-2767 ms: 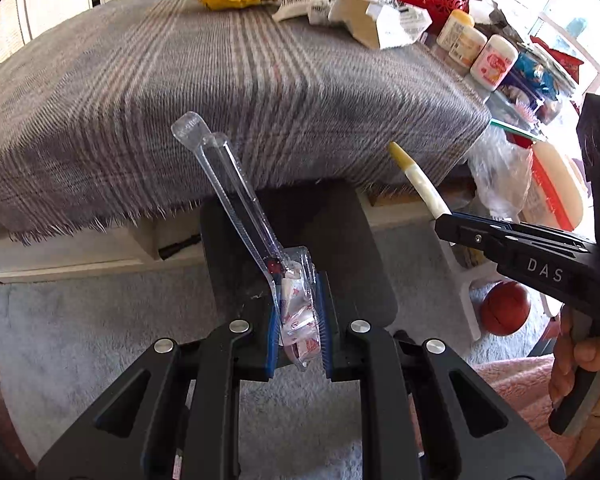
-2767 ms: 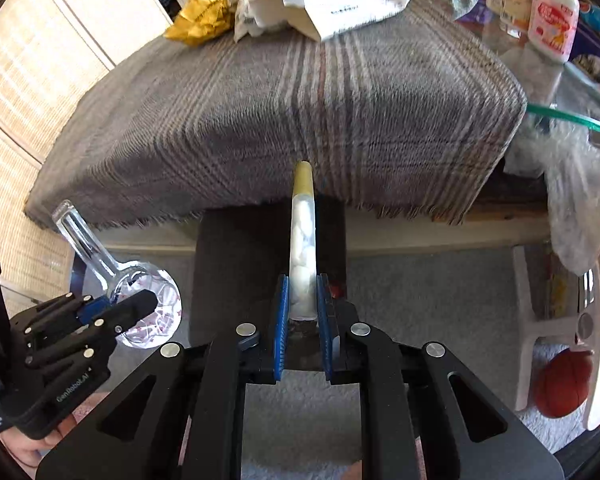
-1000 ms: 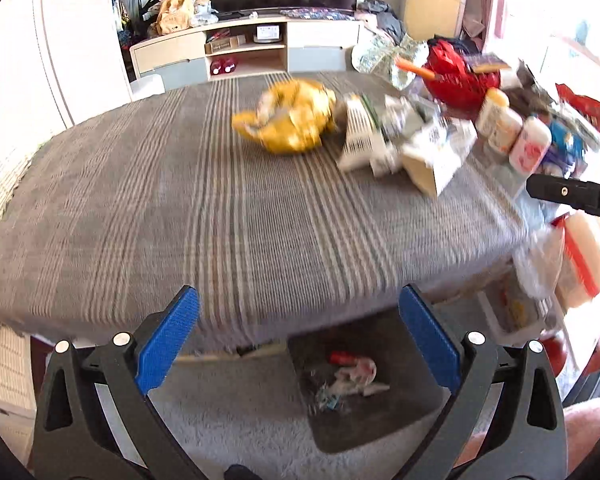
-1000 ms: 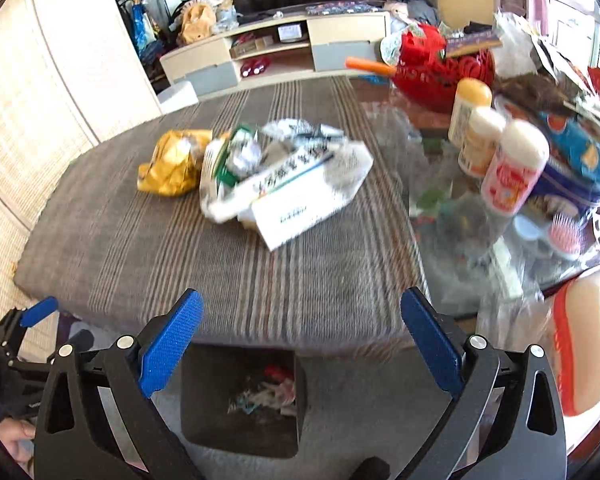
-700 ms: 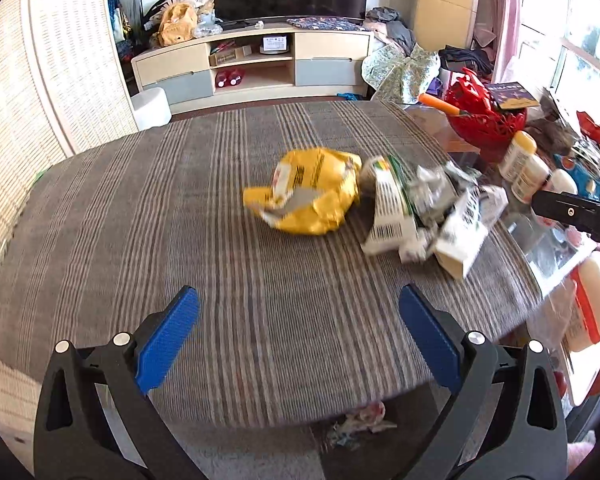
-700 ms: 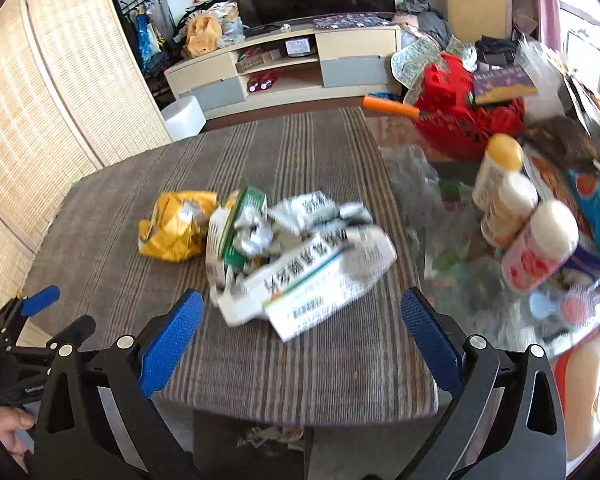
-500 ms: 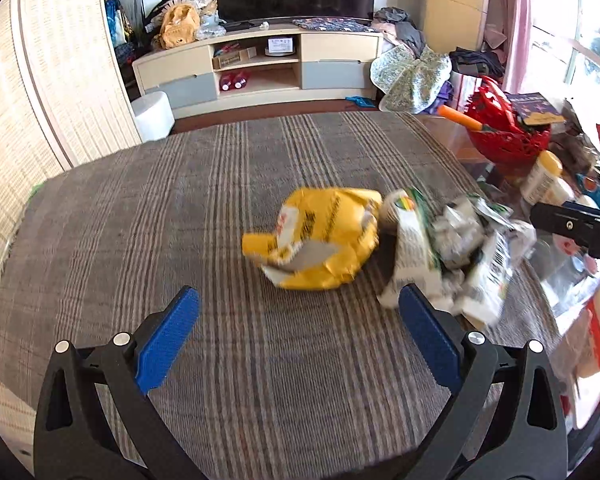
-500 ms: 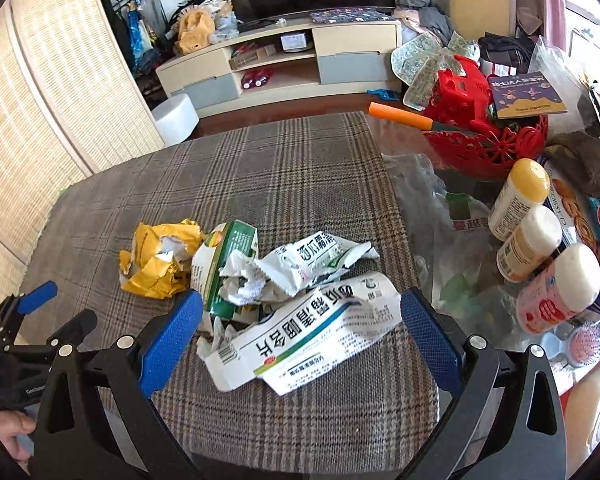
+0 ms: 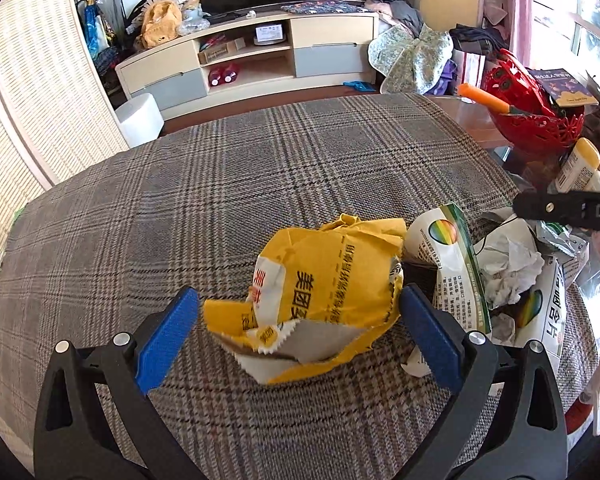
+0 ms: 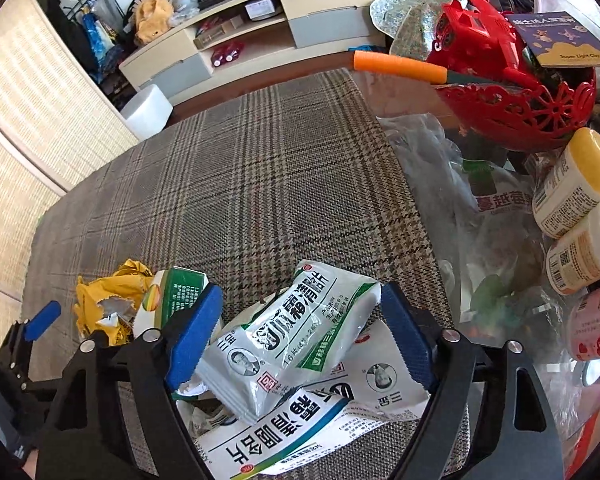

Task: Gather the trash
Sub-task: 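Grasp the yellow crumpled bag with the left tool while the right tool grasps white paper, then lift both held pieces off the table and carry them over the black bin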

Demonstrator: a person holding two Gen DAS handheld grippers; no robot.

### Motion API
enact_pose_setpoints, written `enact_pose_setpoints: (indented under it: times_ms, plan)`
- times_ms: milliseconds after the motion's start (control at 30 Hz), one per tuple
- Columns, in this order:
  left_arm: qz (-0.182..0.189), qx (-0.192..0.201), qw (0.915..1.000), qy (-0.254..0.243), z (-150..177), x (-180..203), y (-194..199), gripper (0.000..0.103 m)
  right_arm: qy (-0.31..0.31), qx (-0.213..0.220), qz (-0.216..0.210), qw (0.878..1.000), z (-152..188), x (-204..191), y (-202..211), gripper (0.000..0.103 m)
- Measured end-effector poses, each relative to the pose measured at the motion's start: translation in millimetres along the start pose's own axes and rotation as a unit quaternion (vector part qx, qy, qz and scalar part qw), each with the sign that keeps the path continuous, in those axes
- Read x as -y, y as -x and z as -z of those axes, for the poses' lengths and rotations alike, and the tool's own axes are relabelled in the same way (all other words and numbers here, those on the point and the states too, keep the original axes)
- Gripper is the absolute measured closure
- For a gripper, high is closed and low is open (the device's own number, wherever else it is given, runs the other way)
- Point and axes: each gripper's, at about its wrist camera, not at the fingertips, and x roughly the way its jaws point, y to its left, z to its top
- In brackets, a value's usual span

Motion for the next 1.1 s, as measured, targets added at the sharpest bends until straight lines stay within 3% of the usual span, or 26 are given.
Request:
enact_pose_setpoints:
  times_ms: [33, 133, 200, 233, 300, 333, 433, 500, 700, 900, 1100]
  plan:
    - [0.003, -0.001, 1.0, 0.001, 0, 0, -2, 0.007, -0.002, -0.003, -0.001, 1.0, 1, 0, -4, 0.03]
    - [0.022, -0.005, 0.9997, 0.007, 1, -2, -8, 0.007, -0.002, -0.003, 0.005, 1.0, 2, 2, -7, 0.043]
    - [0.029, -0.004, 0.9995, 0.004, 3, -2, -9, 0.007, -0.002, -0.002, -0.001, 1.0, 3, 3, -6, 0.058]
    - [0.033, -0.005, 0.9994, 0.003, 3, 0, -10, 0.008, -0.001, -0.001, -0.002, 1.0, 3, 4, -5, 0.06]
    - [0.049, -0.009, 0.9987, 0.007, 6, 0, -9, 0.016, 0.002, -0.002, -0.003, 1.0, 3, 5, -4, 0.07]
    - [0.053, -0.013, 0.9985, 0.008, 7, 1, -9, 0.026, 0.003, 0.0, -0.002, 1.0, 4, 5, -2, 0.075]
    - [0.051, -0.012, 0.9986, -0.007, 11, 6, -5, 0.027, 0.006, 0.001, -0.007, 1.0, 7, 5, 1, 0.08]
    - [0.047, -0.009, 0.9987, -0.018, 14, 10, -1, 0.031, 0.007, 0.005, -0.008, 1.0, 7, 6, 4, 0.088]
    - [0.035, -0.006, 0.9987, -0.038, 15, 19, 7, 0.048, 0.02, 0.029, -0.021, 0.999, 5, 0, 24, 0.09]
    - [0.022, 0.011, 0.9988, -0.041, 11, 19, 25, 0.05, 0.042, 0.051, -0.03, 0.997, 2, -17, 45, 0.09]
    - [0.018, 0.036, 0.9989, -0.023, 3, 8, 77, 0.05, 0.06, 0.067, -0.033, 0.995, 10, -34, 79, 0.09]
